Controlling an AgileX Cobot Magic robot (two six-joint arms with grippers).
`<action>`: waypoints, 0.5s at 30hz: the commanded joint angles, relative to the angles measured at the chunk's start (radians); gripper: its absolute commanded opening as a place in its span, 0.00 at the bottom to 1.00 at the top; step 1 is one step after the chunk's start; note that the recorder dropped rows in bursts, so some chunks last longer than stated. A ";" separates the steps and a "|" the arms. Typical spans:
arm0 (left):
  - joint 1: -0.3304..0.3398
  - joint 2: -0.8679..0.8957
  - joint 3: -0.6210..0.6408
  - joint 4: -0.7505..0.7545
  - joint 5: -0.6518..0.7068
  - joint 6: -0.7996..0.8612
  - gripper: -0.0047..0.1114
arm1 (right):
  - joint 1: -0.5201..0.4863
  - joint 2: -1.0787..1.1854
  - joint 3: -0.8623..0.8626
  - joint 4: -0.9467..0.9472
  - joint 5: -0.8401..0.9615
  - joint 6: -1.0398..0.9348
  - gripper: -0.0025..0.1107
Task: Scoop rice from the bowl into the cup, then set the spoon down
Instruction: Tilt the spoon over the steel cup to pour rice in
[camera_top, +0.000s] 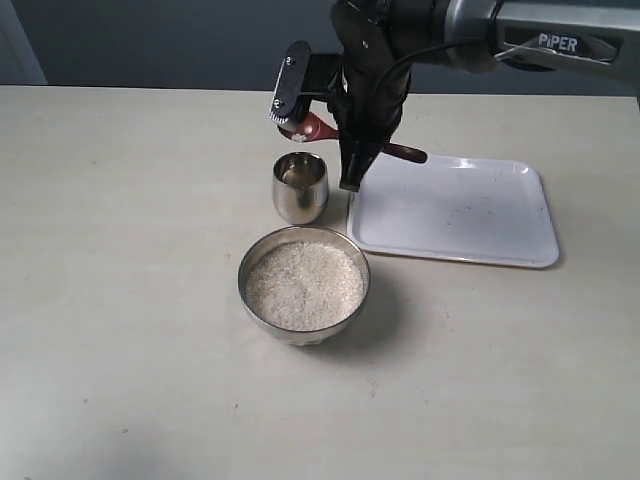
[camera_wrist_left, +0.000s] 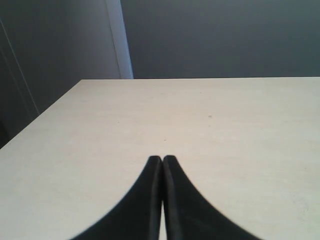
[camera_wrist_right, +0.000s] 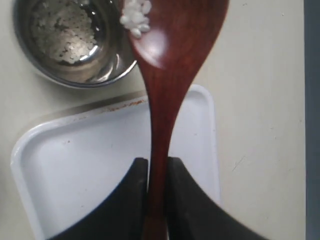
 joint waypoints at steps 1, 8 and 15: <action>-0.002 -0.004 -0.004 0.000 -0.013 -0.003 0.04 | -0.001 -0.002 0.050 -0.048 -0.060 0.029 0.01; -0.002 -0.004 -0.004 0.000 -0.013 -0.003 0.04 | 0.003 -0.002 0.059 -0.090 -0.100 0.054 0.01; -0.002 -0.004 -0.004 0.000 -0.013 -0.003 0.04 | 0.017 -0.002 0.070 -0.127 -0.133 0.061 0.01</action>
